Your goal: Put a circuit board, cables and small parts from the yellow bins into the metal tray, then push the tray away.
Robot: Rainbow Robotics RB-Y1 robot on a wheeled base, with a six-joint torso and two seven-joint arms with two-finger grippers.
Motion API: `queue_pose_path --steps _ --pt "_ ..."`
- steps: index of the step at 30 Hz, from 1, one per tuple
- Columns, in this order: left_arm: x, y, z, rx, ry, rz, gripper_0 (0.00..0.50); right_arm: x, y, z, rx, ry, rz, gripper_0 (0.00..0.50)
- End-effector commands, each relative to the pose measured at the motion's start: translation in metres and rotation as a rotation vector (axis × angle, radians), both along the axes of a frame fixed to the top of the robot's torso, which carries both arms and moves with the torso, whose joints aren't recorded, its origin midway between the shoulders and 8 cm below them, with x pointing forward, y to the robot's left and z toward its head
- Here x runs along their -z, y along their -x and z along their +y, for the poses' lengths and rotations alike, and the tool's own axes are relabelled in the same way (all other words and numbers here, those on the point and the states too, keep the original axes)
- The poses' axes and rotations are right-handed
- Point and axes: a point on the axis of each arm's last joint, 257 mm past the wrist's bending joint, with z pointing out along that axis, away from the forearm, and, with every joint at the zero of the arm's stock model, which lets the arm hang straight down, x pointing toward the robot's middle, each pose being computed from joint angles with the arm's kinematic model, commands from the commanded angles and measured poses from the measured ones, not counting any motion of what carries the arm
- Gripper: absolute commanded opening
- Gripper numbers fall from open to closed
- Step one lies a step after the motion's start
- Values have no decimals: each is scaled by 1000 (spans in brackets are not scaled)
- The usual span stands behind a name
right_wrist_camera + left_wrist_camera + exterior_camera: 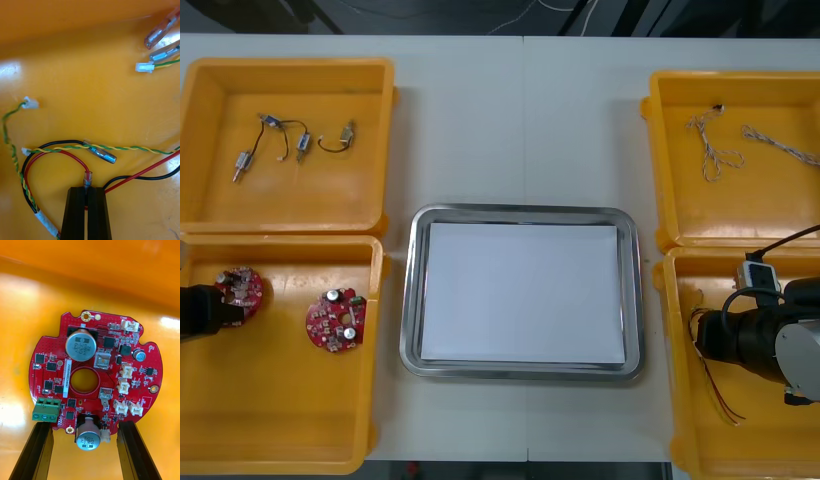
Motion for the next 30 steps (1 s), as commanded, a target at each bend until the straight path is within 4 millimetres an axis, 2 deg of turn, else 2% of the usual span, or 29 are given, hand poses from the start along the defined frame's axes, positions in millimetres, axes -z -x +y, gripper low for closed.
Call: queue_pose_path --steps 1,4,5,6,7,9,10,11,12,14,19,30 --pt "3 13 18 92 -103 14 500 7 9 5 32 -34 7 0" --pt "4 13 18 91 -102 13 500 -2 5 1 38 -33 -12 0" --pt "4 13 18 90 -102 11 474 -7 3 1 39 -33 -21 0" --pt "5 13 18 91 -102 12 407 -13 2 -2 40 -29 -23 0" --pt "4 13 18 90 -102 11 371 -16 2 -3 42 -26 -24 0" --pt "5 13 18 91 -100 13 230 -29 2 -7 47 -19 -24 0" --pt "5 13 18 91 -100 13 179 -37 1 -9 52 -14 -27 0" --pt "5 14 17 90 -97 12 148 -40 2 -9 53 -14 -26 0" --pt "4 14 18 91 -99 13 92 -48 2 -11 56 -9 -27 0" --pt "4 14 17 91 -97 13 41 -61 4 -15 60 1 -28 0" --pt "5 14 17 89 -95 13 4 -86 8 -22 60 26 -38 0" --pt "1 13 17 92 -90 13 0 -121 14 -32 45 -10 -37 0"
